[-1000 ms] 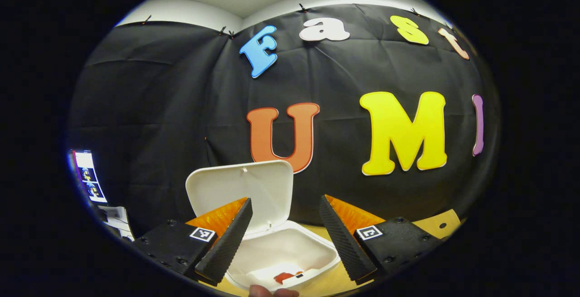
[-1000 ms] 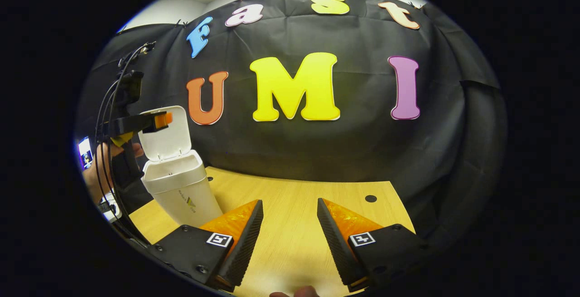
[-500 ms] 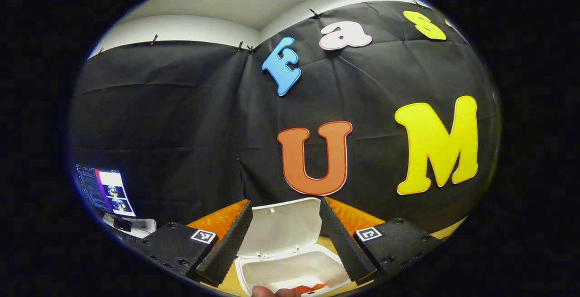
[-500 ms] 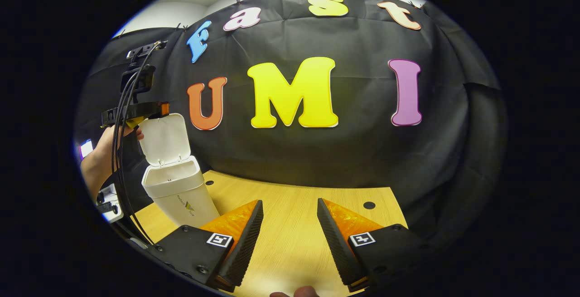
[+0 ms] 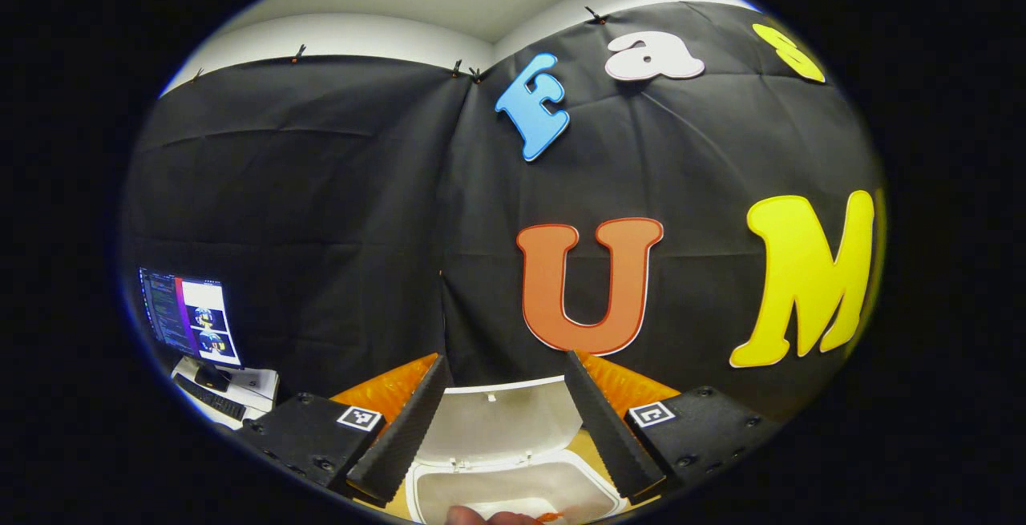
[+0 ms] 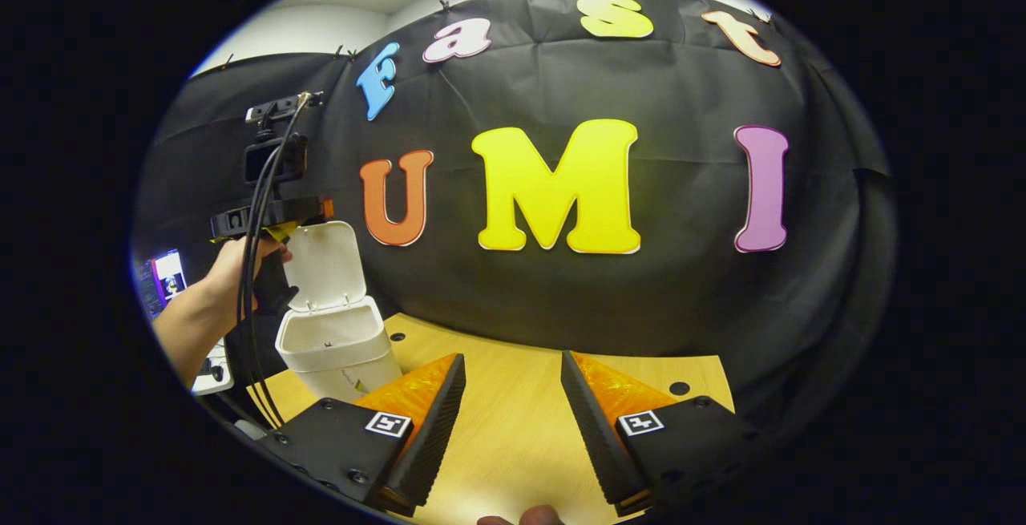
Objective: Press the lid of the desktop garbage bin to open it, pick up the crumpled paper on the desktop and throw it into the bin, then pick up the pop can on the desktop and drop it into the bin, and finally close the garbage bin lid.
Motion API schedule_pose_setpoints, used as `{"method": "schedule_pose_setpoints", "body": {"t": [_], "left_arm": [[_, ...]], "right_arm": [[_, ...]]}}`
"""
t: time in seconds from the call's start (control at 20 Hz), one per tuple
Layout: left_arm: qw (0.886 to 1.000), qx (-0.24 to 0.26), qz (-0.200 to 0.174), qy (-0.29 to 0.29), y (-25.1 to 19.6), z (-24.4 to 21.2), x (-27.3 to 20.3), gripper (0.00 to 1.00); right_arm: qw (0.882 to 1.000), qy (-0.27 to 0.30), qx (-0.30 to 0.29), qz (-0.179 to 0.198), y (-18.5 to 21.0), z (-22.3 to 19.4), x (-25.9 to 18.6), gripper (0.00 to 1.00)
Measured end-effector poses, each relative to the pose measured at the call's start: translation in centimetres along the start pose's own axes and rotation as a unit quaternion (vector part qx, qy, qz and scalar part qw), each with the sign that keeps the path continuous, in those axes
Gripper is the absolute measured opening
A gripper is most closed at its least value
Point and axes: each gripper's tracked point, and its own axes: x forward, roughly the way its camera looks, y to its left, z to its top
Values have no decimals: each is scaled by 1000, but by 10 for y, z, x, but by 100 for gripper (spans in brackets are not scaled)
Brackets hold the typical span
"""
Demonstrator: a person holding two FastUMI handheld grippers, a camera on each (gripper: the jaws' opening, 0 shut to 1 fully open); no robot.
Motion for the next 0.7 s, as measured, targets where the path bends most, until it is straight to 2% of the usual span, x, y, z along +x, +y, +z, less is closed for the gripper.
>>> {"method": "schedule_pose_setpoints", "body": {"t": [0.35,0.7], "left_arm": [[999,-19,31,37,15,-14,37,95],[998,-11,44,54,17,-19,37,95]], "right_arm": [[1000,-1,3,14,14,9,6,78],[1000,-3,23,13,16,9,12,78]]}}
